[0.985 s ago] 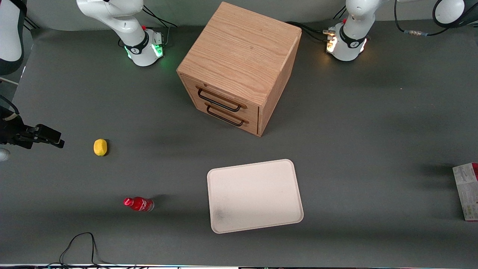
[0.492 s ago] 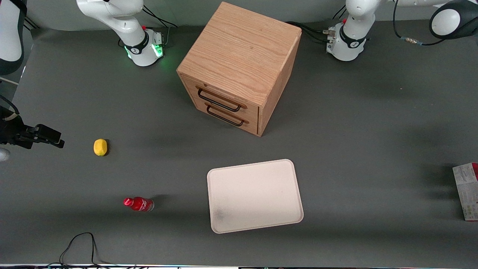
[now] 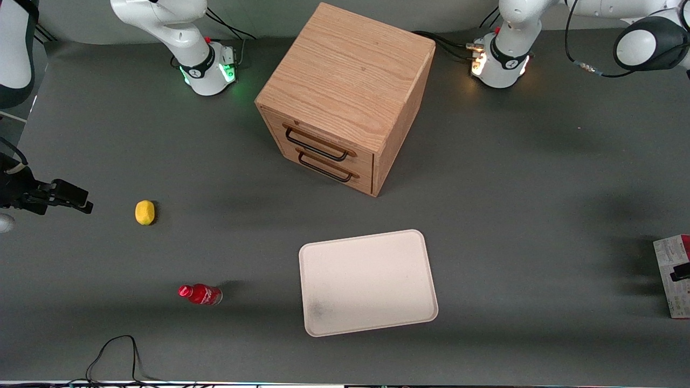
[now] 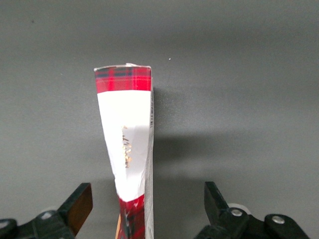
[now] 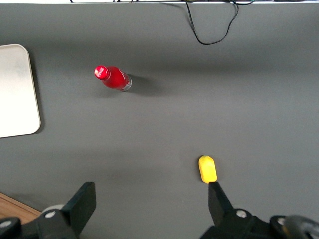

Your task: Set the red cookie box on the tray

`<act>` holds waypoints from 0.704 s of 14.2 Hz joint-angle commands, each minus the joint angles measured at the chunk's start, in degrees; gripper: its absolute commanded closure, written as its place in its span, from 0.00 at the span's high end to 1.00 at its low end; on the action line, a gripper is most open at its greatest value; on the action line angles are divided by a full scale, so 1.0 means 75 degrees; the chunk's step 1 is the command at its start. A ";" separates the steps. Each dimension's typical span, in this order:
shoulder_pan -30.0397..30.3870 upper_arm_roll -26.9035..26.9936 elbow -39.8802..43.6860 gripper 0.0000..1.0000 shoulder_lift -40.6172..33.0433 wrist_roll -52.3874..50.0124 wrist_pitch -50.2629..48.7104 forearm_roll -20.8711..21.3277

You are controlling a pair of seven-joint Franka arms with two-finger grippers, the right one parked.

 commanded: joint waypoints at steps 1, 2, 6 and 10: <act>-0.0034 0.0068 0.0054 0.93 0.0073 -0.0051 0.0113 0.0071; -0.0046 0.0149 0.0054 0.82 0.0073 -0.0039 0.0113 0.0071; -0.0034 0.0185 0.0136 0.33 0.0050 0.0020 0.0020 0.0071; -0.0034 0.0209 0.0148 0.00 0.0026 0.0008 0.0007 0.0071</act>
